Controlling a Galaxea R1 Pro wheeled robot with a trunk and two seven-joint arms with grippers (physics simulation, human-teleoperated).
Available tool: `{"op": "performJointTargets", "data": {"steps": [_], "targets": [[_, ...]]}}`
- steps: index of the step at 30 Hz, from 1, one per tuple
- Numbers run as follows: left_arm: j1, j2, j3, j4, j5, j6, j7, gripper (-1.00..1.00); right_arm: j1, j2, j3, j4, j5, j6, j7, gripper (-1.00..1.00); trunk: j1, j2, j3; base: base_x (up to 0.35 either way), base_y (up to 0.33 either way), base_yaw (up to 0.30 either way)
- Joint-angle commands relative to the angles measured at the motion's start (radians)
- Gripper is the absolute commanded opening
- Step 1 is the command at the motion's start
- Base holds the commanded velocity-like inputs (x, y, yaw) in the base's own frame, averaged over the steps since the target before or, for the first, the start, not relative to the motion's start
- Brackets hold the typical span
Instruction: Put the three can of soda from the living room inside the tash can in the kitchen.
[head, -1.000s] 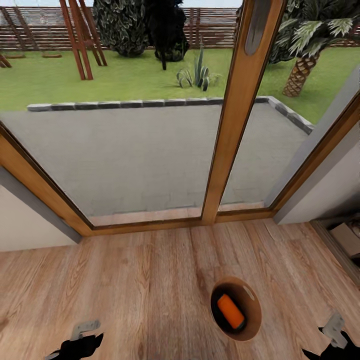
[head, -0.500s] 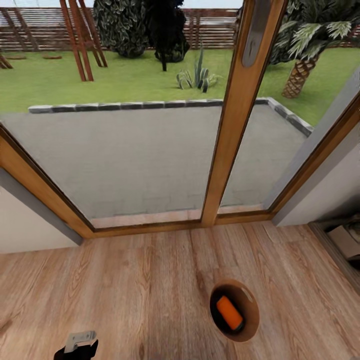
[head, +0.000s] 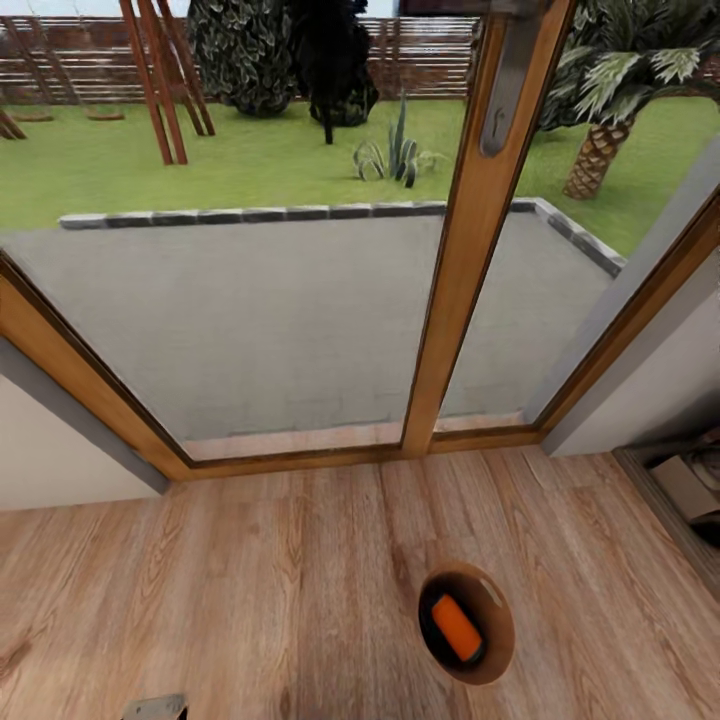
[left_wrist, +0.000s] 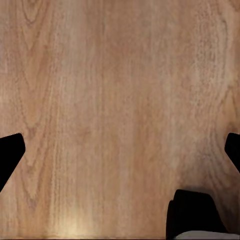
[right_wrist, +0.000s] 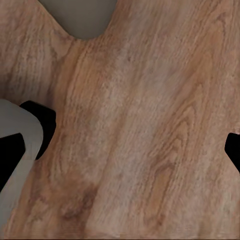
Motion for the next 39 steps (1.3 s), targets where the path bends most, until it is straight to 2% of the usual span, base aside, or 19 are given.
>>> {"op": "performJointTargets", "data": {"steps": [1,5,10,12,13,16,20,21,24,25,27,32,35,39], "targets": [[0.005,-0.001,0.0,0.008,-0.001,-0.01,0.001,1.0,0.0,-0.004,0.0,0.026,0.0,-0.006,-0.007,1.0,-0.004,0.007,0.003,0.0,0.0,0.0],[0.036,-0.003,0.0,0.03,-0.002,-0.061,0.002,1.0,0.001,-0.021,0.002,0.148,0.002,-0.038,-0.028,1.0,-0.019,0.035,0.016,0.0,0.0,0.0],[0.064,-0.003,0.0,0.037,-0.003,-0.099,0.003,1.0,0.001,-0.03,0.004,0.241,0.003,-0.079,-0.089,1.0,-0.038,0.07,0.031,0.0,0.0,0.0],[0.085,-0.004,0.0,0.039,-0.003,-0.129,0.003,1.0,0.001,-0.04,0.01,0.318,0.011,-0.107,-0.166,1.0,-0.046,0.084,0.038,0.0,0.0,0.0],[0.093,-0.004,0.0,0.04,-0.003,-0.139,0.004,1.0,0.001,-0.045,0.014,0.343,0.022,-0.113,-0.192,1.0,-0.05,0.091,0.041,0.0,0.0,0.0],[0.149,-0.004,0.0,0.041,-0.003,-0.212,0.004,1.0,0.001,-0.058,0.029,0.439,0.108,-0.131,-0.318,1.0,-0.061,0.112,0.05,0.0,0.0,0.0],[0.202,-0.005,0.0,0.042,-0.003,-0.285,0.003,1.0,0.001,-0.061,0.034,0.498,0.153,-0.136,-0.402,1.0,-0.077,0.14,0.063,0.0,0.0,0.0],[0.24,-0.005,0.0,0.043,-0.003,-0.328,0.003,1.0,0.001,-0.06,0.036,0.532,0.169,-0.137,-0.434,1.0,-0.081,0.147,0.066,0.0,0.0,0.0],[0.273,-0.005,0.0,0.05,-0.003,-0.361,0.004,1.0,0.001,-0.056,0.037,0.555,0.175,-0.137,-0.45,1.0,-0.092,0.168,0.075,0.0,0.0,0.0],[0.304,-0.005,0.0,0.075,-0.003,-0.402,0.003,1.0,0.001,-0.053,0.038,0.584,0.178,-0.137,-0.46,1.0,-0.096,0.175,0.078,0.0,0.0,0.0],[0.328,-0.008,0.0,0.105,-0.003,-0.443,0.003,1.0,0.001,-0.046,0.039,0.605,0.179,-0.137,-0.465,1.0,-0.104,0.189,0.085,0.0,0.0,0.0],[0.351,-0.033,0.0,0.13,-0.003,-0.479,0.003,1.0,0.001,-0.022,0.039,0.617,0.181,-0.136,-0.485,1.0,-0.123,0.224,0.1,0.0,0.0,0.0],[0.377,-0.051,0.0,0.139,-0.003,-0.491,0.003,1.0,0.001,-0.005,0.04,0.624,0.182,-0.135,-0.523,1.0,-0.134,0.245,0.11,0.0,0.0,0.0],[0.389,-0.06,0.0,0.143,-0.004,-0.494,-0.001,1.0,0.001,0.004,0.04,0.626,0.182,-0.134,-0.538,1.0,-0.15,0.273,0.122,0.0,0.0,0.0]]}}
